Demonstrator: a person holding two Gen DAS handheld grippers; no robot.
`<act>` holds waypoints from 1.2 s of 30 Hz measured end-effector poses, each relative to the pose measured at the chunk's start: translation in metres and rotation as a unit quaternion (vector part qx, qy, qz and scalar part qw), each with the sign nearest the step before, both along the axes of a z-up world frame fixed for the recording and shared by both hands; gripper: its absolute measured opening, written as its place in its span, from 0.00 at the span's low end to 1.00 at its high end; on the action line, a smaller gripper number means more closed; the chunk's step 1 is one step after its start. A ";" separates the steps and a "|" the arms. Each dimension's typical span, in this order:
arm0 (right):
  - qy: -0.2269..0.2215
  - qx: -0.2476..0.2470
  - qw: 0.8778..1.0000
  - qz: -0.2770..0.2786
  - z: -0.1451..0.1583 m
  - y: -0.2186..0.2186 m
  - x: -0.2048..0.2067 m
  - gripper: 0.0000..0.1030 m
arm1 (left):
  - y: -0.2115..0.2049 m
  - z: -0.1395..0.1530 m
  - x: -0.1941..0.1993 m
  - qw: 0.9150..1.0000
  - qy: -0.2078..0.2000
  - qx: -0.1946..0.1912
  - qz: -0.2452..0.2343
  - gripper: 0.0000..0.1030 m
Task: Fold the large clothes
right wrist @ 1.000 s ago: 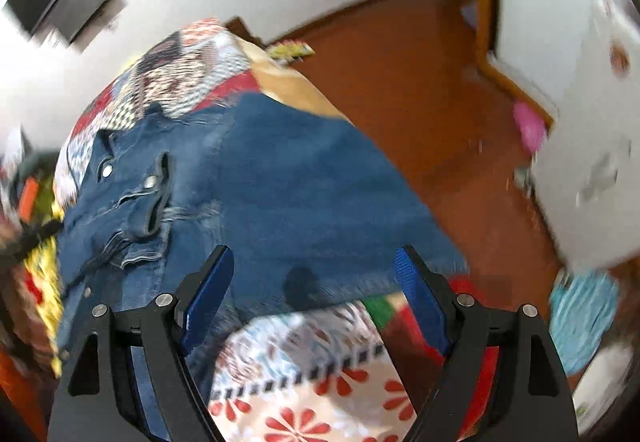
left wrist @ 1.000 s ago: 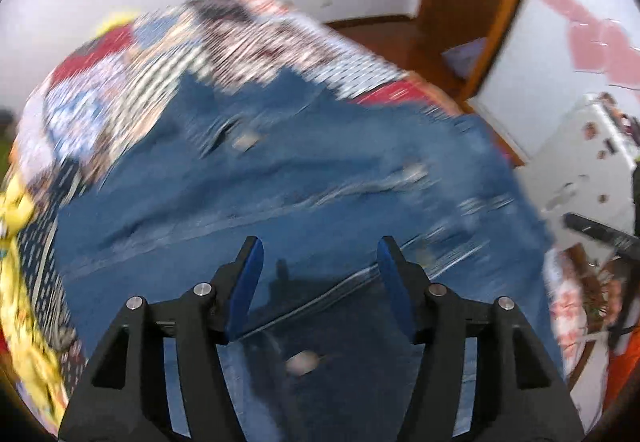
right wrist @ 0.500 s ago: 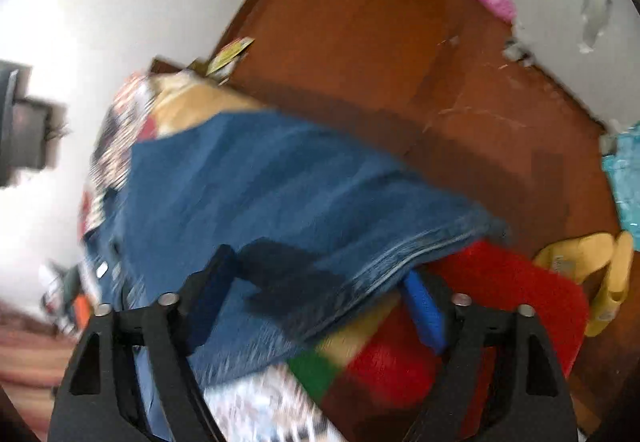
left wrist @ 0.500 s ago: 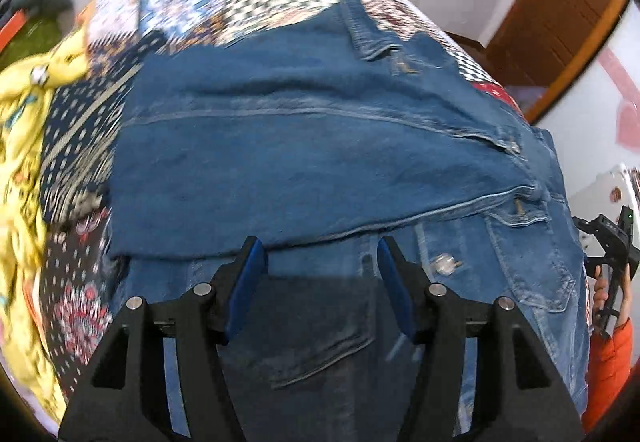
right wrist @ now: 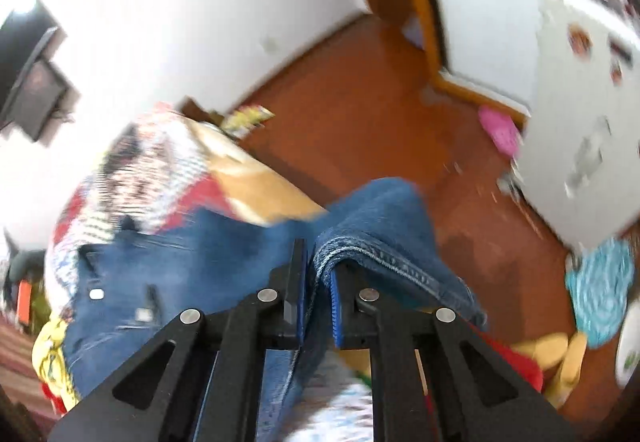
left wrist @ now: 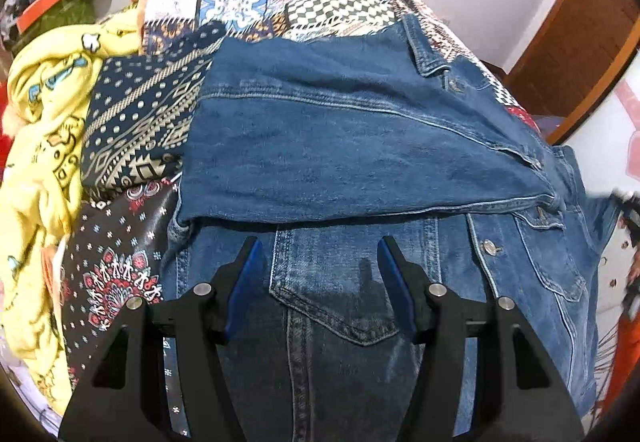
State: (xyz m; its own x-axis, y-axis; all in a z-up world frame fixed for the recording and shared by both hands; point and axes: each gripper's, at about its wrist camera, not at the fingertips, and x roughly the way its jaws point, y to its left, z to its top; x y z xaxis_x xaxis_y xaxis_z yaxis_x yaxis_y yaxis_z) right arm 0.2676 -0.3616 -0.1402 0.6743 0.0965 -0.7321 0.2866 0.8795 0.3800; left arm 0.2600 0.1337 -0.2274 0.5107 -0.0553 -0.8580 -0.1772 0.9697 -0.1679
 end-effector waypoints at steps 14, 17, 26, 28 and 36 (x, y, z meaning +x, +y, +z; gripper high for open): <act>-0.070 -0.008 0.966 0.248 0.075 0.179 0.011 0.08 | -0.021 0.044 -0.030 0.995 -0.067 0.020 -0.073 0.58; -0.019 -0.004 0.957 0.289 0.041 0.211 0.014 0.08 | -0.021 0.045 -0.034 0.995 -0.068 0.022 -0.076 0.59; 0.062 -0.041 0.928 0.365 0.007 0.229 -0.011 0.28 | -0.048 0.050 -0.020 0.991 -0.062 0.036 -0.110 0.59; 0.048 -0.053 0.929 0.362 0.012 0.216 -0.021 0.52 | -0.062 0.055 -0.012 0.989 -0.067 0.039 -0.124 0.59; -0.007 -0.117 0.949 0.293 0.027 0.158 -0.036 0.65 | -0.141 0.094 0.036 0.972 -0.098 0.058 -0.204 0.59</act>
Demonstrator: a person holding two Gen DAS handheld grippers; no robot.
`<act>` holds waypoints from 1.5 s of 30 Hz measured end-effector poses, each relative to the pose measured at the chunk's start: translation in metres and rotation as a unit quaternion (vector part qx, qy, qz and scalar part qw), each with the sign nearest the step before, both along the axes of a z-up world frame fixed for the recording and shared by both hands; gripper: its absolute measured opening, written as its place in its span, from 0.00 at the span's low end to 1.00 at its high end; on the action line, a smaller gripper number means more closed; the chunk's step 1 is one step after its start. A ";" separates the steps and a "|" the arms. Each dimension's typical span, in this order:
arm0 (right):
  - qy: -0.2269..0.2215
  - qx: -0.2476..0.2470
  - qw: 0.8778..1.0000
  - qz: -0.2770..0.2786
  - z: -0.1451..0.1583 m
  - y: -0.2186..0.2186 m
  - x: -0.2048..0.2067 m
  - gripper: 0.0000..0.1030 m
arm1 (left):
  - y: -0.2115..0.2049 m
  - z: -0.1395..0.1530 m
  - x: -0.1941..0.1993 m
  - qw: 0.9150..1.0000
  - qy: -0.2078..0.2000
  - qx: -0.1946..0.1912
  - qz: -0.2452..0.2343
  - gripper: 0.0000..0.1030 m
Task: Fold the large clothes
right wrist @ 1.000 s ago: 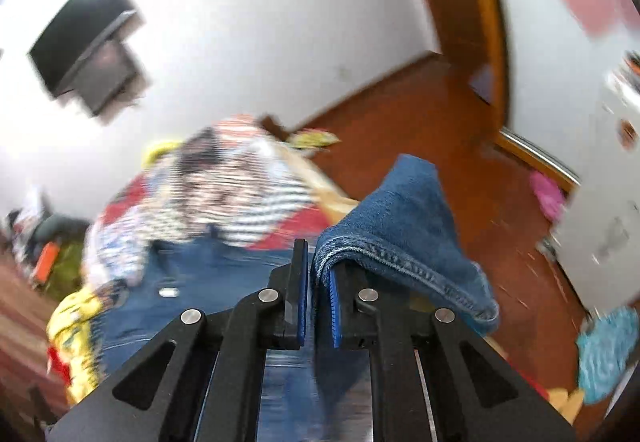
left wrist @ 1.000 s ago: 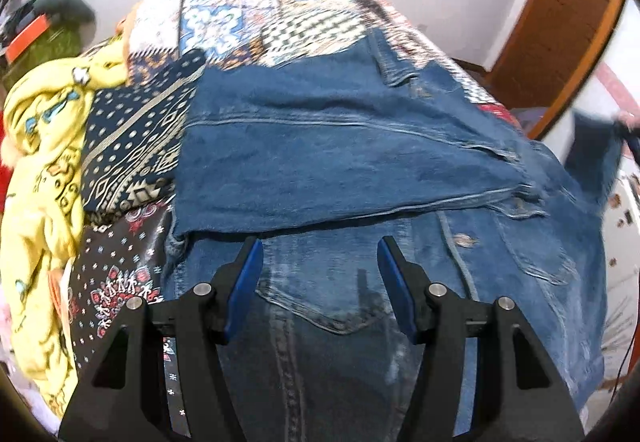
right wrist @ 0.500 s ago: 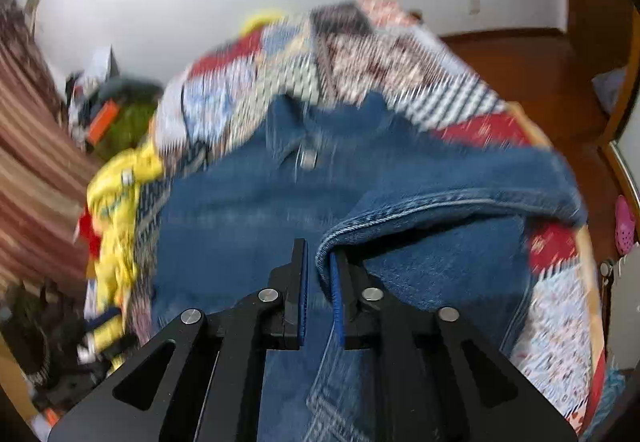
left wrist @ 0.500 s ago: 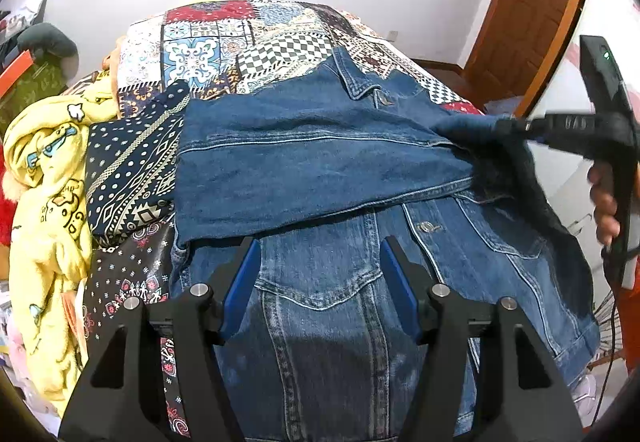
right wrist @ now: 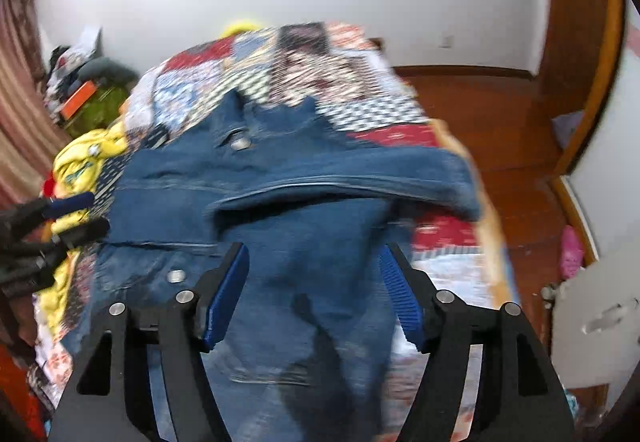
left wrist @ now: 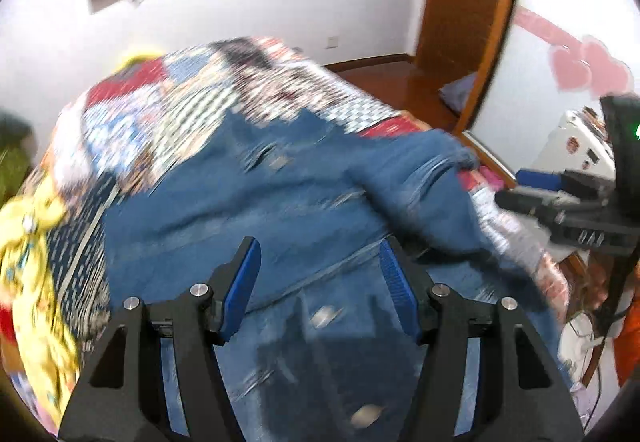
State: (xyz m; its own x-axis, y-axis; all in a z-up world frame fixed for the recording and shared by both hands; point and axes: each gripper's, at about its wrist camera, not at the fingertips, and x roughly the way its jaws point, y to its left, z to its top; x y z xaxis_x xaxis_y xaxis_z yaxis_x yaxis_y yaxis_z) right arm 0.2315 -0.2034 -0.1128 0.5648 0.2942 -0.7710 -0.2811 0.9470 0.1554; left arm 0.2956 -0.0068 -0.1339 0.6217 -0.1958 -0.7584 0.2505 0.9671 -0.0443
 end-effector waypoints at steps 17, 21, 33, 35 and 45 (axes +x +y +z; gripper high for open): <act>0.068 0.011 0.996 -0.061 -0.073 -0.062 0.036 0.68 | -0.165 -0.071 0.134 0.978 0.111 0.094 -0.150 0.47; 0.076 0.016 0.996 -0.053 -0.082 -0.059 0.038 0.68 | -0.161 -0.074 0.142 0.982 0.110 0.058 -0.140 0.26; 0.075 -0.031 0.996 -0.029 -0.096 -0.043 0.034 0.73 | -0.092 -0.003 0.119 0.998 0.015 0.013 -0.055 0.07; 0.072 -0.044 0.996 -0.030 -0.095 -0.041 0.031 0.73 | -0.066 0.008 0.111 0.999 0.003 0.013 -0.032 0.07; 0.088 -0.038 0.995 -0.040 -0.093 -0.039 0.040 0.74 | 0.032 -0.060 0.032 0.996 0.075 0.035 0.034 0.15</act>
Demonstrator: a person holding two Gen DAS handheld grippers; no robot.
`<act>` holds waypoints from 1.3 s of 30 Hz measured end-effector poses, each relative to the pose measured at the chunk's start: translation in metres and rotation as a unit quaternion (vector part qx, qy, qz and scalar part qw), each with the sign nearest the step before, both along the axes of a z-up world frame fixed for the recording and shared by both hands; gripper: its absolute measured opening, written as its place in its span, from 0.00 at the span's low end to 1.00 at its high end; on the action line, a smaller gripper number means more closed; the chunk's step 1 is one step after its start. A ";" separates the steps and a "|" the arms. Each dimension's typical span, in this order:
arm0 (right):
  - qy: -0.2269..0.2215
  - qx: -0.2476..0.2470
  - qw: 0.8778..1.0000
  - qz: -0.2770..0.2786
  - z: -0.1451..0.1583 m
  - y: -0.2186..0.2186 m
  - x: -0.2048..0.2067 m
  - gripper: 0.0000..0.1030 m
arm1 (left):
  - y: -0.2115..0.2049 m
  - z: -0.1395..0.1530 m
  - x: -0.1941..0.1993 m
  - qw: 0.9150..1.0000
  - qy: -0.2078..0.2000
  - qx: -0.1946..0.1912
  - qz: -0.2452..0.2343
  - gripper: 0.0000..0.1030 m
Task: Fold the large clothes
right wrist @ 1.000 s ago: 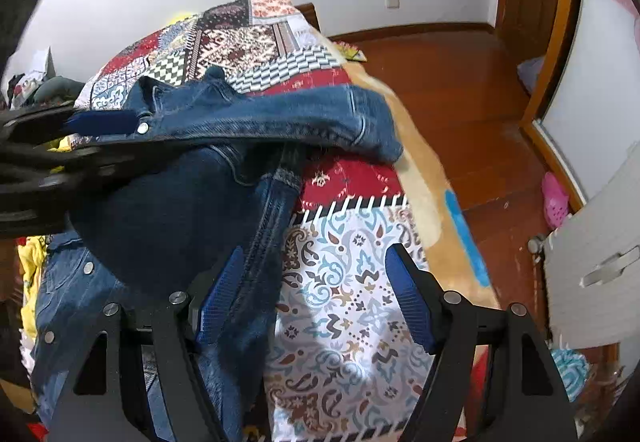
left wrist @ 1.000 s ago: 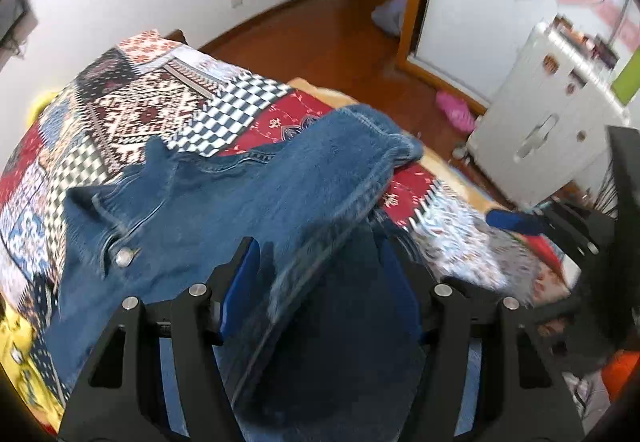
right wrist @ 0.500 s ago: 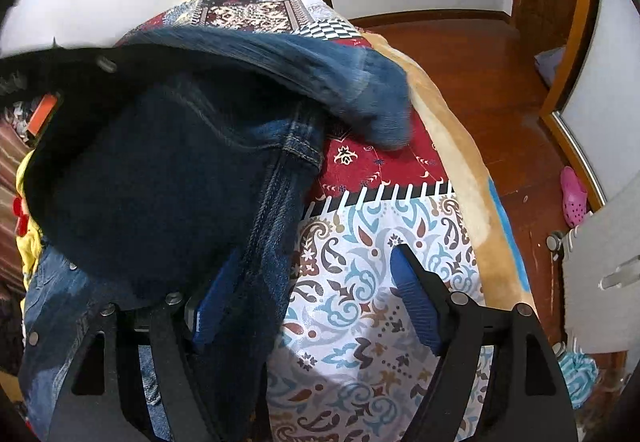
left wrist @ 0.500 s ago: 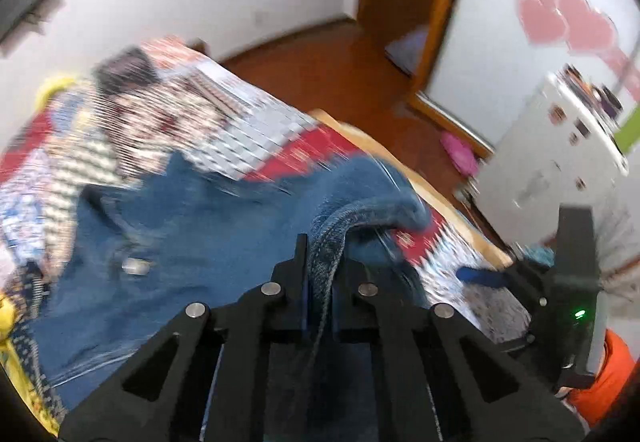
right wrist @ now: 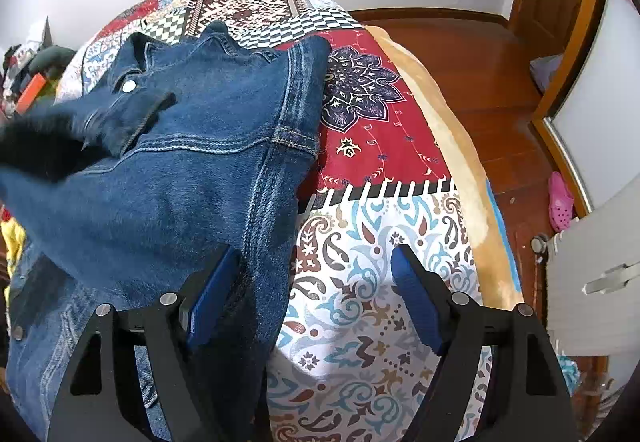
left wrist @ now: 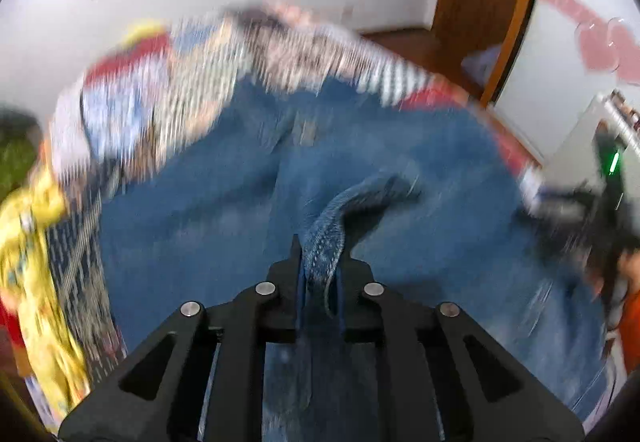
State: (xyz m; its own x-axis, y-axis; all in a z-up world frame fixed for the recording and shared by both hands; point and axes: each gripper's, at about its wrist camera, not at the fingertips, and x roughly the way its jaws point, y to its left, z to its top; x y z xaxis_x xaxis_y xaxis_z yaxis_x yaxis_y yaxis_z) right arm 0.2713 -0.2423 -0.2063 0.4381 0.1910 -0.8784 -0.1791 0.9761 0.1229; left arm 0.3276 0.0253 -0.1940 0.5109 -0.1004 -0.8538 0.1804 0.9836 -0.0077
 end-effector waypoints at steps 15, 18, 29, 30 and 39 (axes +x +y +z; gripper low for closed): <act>-0.033 0.016 0.999 -0.005 0.045 0.008 -0.004 0.74 | -0.015 0.012 -0.022 0.996 -0.028 0.058 -0.058 0.48; -0.038 0.033 0.999 -0.003 0.051 0.015 -0.002 0.74 | -0.029 0.016 -0.007 0.994 -0.027 0.057 -0.085 0.48; 0.002 0.003 1.000 0.030 0.019 0.039 0.003 0.74 | -0.066 -0.053 0.055 0.986 0.052 0.098 -0.124 0.48; 0.008 -0.001 0.999 0.031 0.015 0.040 0.004 0.74 | -0.064 -0.056 0.057 0.987 0.055 0.089 -0.124 0.48; 0.025 -0.007 0.999 0.033 0.001 0.041 0.006 0.76 | -0.024 -0.022 0.057 0.998 0.013 -0.013 -0.058 0.12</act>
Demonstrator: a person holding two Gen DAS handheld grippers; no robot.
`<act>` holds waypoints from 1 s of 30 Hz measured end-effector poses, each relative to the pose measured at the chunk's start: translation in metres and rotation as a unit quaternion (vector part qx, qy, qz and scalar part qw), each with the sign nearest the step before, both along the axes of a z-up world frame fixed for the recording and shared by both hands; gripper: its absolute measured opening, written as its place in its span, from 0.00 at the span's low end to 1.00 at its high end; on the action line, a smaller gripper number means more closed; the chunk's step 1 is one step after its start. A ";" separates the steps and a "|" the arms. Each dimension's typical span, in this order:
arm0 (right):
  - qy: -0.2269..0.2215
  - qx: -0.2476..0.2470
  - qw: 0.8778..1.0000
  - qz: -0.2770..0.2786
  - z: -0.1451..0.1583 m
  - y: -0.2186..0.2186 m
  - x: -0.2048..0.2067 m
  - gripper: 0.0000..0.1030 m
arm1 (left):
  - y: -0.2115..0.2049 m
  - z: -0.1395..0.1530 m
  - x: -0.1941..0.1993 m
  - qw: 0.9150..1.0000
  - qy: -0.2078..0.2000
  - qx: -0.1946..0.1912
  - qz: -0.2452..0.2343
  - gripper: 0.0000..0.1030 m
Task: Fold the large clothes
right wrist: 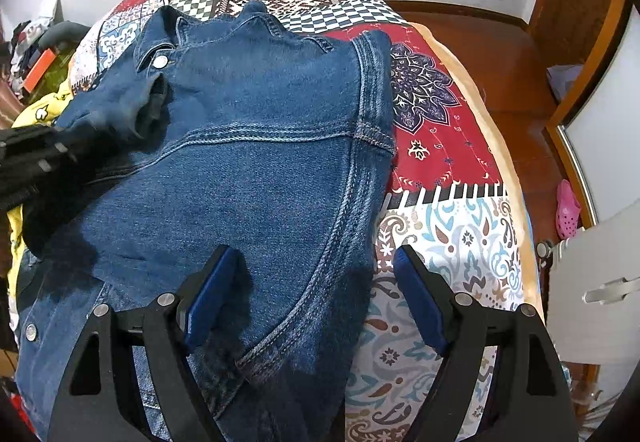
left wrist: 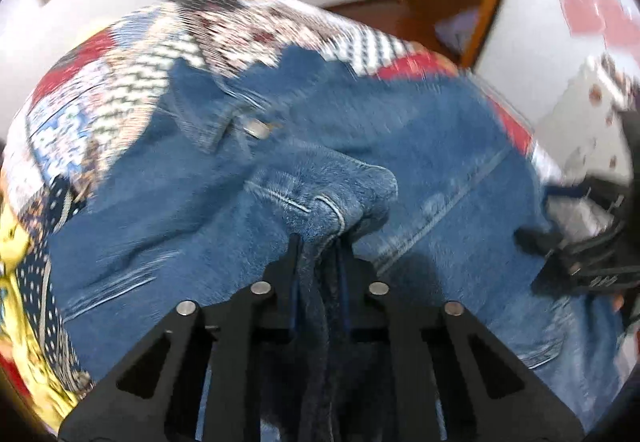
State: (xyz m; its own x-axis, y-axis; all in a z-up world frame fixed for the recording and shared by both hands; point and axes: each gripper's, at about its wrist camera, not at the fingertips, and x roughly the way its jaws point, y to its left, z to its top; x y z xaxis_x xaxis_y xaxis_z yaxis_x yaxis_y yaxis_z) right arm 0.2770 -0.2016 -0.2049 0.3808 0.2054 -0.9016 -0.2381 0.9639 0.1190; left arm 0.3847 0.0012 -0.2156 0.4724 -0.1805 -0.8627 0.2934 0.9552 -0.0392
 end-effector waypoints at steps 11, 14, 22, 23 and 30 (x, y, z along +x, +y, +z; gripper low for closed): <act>0.003 -0.032 0.999 0.001 0.001 0.008 -0.002 0.77 | 0.119 0.058 -0.075 0.990 -0.068 -0.054 0.112 0.08; 0.004 -0.042 0.999 0.004 0.002 0.010 -0.003 0.77 | 0.146 0.043 -0.100 0.987 -0.055 -0.055 0.138 0.08; 0.011 -0.044 0.999 -0.006 0.001 0.009 -0.004 0.77 | 0.181 -0.028 -0.160 0.981 0.034 -0.073 0.177 0.09; 0.011 -0.046 0.999 -0.006 0.002 0.009 -0.004 0.77 | 0.182 -0.036 -0.165 0.981 0.048 -0.060 0.179 0.10; 0.009 -0.079 0.997 0.008 0.013 0.013 -0.007 0.77 | 0.216 -0.039 -0.186 0.976 0.047 -0.030 0.212 0.44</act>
State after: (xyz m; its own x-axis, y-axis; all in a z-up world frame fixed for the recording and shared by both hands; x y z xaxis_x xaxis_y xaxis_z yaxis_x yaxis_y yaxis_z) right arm 0.2702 -0.1884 -0.1916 0.3626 0.0665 -0.9296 -0.2523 0.9672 -0.0292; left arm 0.1988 0.2171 -0.2545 0.4346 -0.0382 -0.8998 -0.1347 0.9851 -0.1068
